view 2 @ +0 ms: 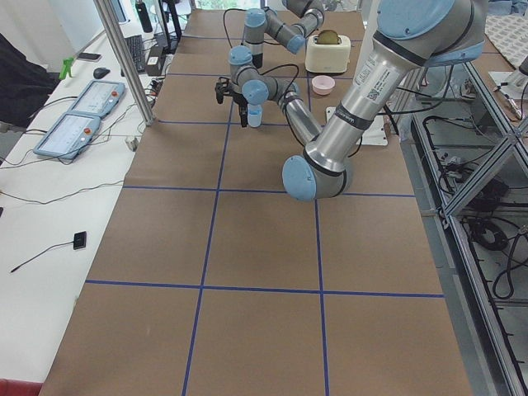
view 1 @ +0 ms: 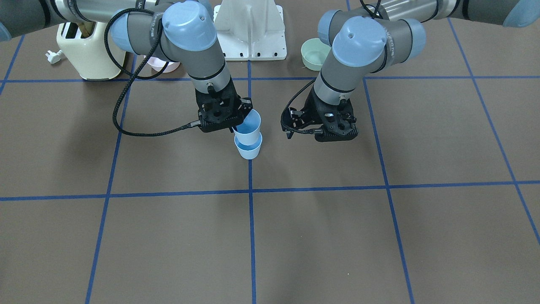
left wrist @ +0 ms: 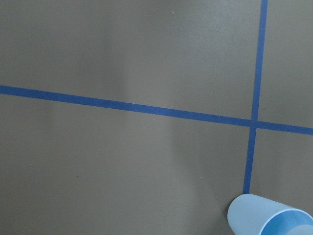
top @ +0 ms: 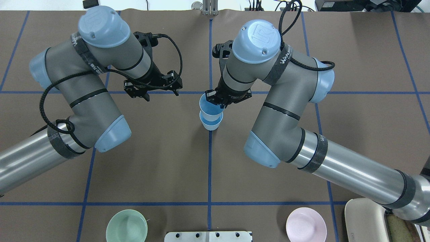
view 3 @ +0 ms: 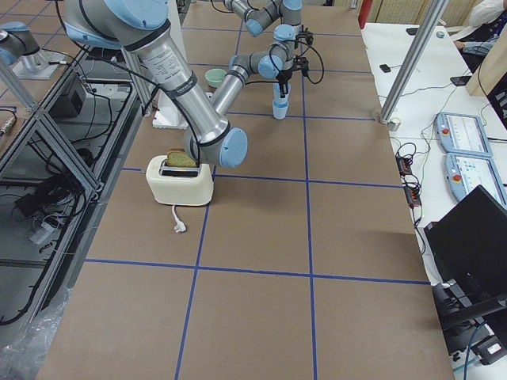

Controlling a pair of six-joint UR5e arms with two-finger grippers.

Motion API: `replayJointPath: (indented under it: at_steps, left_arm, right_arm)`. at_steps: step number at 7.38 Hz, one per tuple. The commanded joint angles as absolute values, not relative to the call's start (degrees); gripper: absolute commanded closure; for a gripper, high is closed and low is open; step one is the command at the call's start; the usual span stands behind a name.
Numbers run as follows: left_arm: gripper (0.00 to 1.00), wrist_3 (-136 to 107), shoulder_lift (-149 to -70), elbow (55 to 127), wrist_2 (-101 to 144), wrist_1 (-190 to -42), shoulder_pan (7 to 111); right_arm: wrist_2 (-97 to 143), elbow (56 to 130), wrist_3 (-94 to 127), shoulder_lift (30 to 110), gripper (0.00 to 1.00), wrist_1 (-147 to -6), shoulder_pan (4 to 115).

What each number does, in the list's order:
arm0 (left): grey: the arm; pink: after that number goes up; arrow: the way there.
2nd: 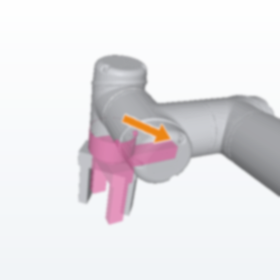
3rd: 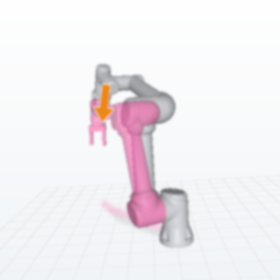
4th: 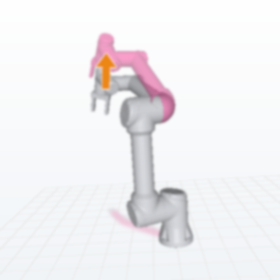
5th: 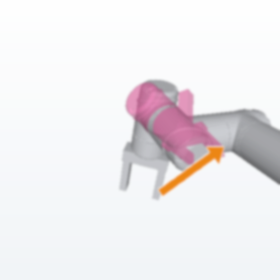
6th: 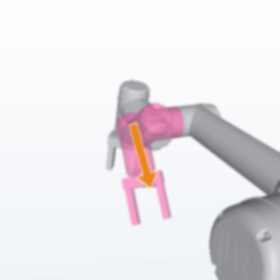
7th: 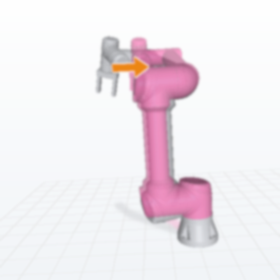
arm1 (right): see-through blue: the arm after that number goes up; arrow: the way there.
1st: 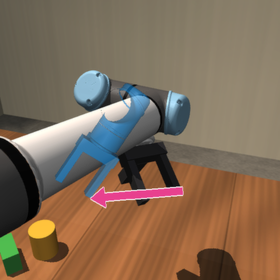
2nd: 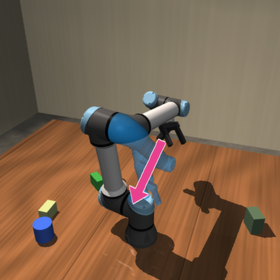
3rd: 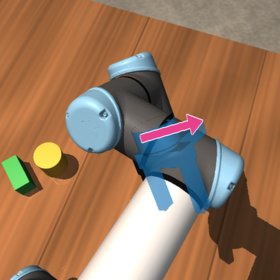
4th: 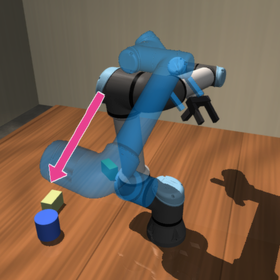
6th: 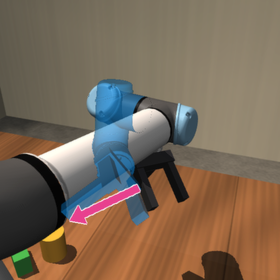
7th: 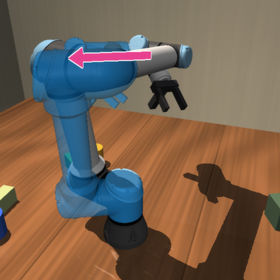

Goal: Stack blue cups with both arms
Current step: 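Open the left gripper and lower the right gripper's cup into the placed cup, then release the stacked cup with the right gripper and lift both grippers away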

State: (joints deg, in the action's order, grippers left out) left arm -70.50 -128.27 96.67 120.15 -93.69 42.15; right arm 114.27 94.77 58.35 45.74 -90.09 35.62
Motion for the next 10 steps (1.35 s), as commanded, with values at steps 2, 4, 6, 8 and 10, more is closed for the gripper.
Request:
replayJointPath:
  at_steps: [2,4,6,8,10]
  left_arm:
    - [0.04,-70.49,-128.23,96.59,120.15,-93.69,42.28]
    - [0.04,-70.49,-128.23,96.59,120.15,-93.69,42.36]
    - [0.04,-70.4,-128.23,96.59,120.15,-93.69,42.45]
    - [0.04,-68.66,-126.06,98.33,120.5,-93.69,44.72]
    - [0.03,-57.54,-121.14,99.76,125.12,-93.52,51.29]
  right_arm:
    - [113.55,94.22,58.36,45.79,0.9,-90.09,34.54]
    - [113.55,94.22,58.01,45.88,0.53,-90.0,34.63]
    - [113.82,94.22,57.66,45.88,0.0,-89.91,36.02]
    - [115.91,94.48,53.56,47.18,0.0,-89.91,42.15]
    - [116.9,95.8,40.67,52.11,0.0,-90.17,51.28]
